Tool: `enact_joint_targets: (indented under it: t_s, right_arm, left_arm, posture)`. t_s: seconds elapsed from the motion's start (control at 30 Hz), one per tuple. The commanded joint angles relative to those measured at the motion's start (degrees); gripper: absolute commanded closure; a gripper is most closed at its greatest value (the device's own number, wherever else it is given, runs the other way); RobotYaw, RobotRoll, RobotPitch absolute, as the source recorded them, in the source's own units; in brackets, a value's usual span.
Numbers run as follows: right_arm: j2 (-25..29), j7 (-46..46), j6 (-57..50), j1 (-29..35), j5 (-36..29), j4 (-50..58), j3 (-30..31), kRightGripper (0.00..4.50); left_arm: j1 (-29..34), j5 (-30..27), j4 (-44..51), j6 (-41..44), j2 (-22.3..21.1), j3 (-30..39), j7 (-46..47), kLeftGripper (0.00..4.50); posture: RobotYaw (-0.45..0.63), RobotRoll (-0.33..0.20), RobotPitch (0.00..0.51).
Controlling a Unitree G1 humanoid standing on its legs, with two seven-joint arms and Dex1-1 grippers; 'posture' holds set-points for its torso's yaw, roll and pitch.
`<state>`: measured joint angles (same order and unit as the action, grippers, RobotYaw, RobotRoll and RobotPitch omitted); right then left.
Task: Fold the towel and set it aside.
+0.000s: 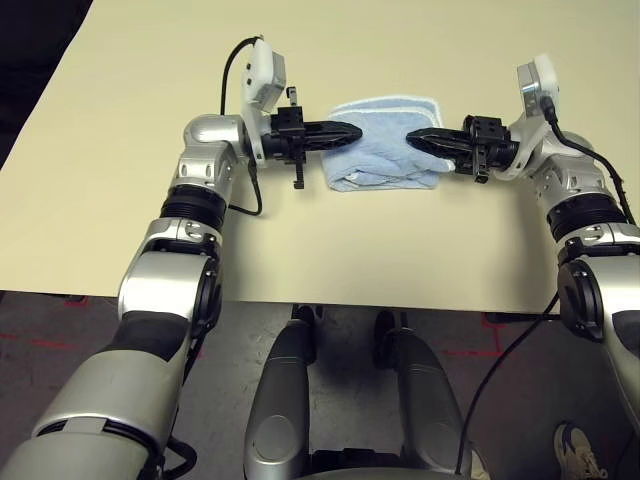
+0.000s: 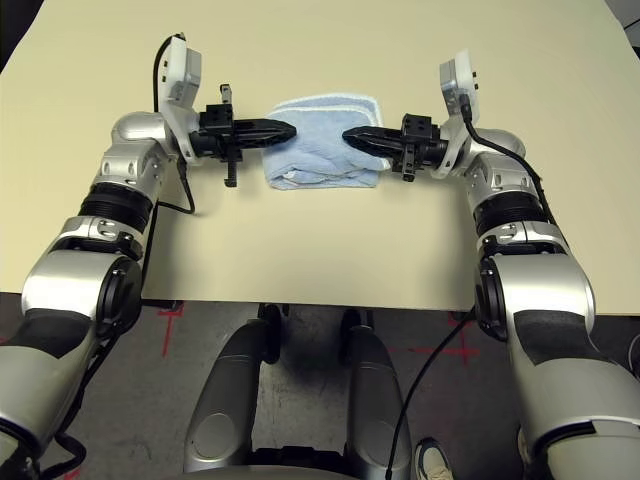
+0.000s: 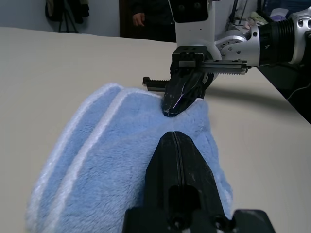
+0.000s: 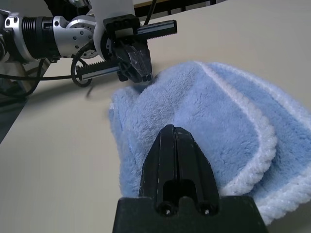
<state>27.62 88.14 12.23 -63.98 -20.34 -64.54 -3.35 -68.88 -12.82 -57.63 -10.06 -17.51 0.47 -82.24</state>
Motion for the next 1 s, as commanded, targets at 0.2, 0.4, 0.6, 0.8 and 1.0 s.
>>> enact_joint_targets:
  t_s: [0.2,0.4,0.6,0.8,1.0]
  right_arm:
    - [0.00,0.04,1.66,1.88,2.92,-0.60,-1.49,4.50]
    - [-0.06,-2.56,2.38,2.23,7.44,-1.68,0.26,4.50]
    - [1.50,-4.75,3.73,2.28,12.37,-3.43,2.02,4.50]
    - [2.89,-4.12,4.47,1.96,13.73,-4.44,1.47,4.50]
    - [5.20,1.06,0.65,-0.31,8.31,-3.34,-3.43,4.50]
  left_arm:
    - [0.23,3.71,-3.87,-4.54,1.16,-2.47,-1.26,4.49]
    - [0.75,6.67,-7.37,-5.20,-0.36,-2.95,1.05,4.49]
    - [2.23,9.11,-9.59,-5.01,-2.91,-3.27,1.99,4.49]
    - [2.54,10.16,-10.55,-5.74,-4.91,-3.13,1.80,4.49]
    - [1.24,8.86,-10.88,-4.37,-6.25,-0.98,3.08,4.49]
  posture:
    - [0.09,0.000,0.345]
    - [0.09,0.000,0.343]
    - [0.09,0.000,0.337]
    - [0.09,0.000,0.332]
    - [0.09,0.000,0.327]
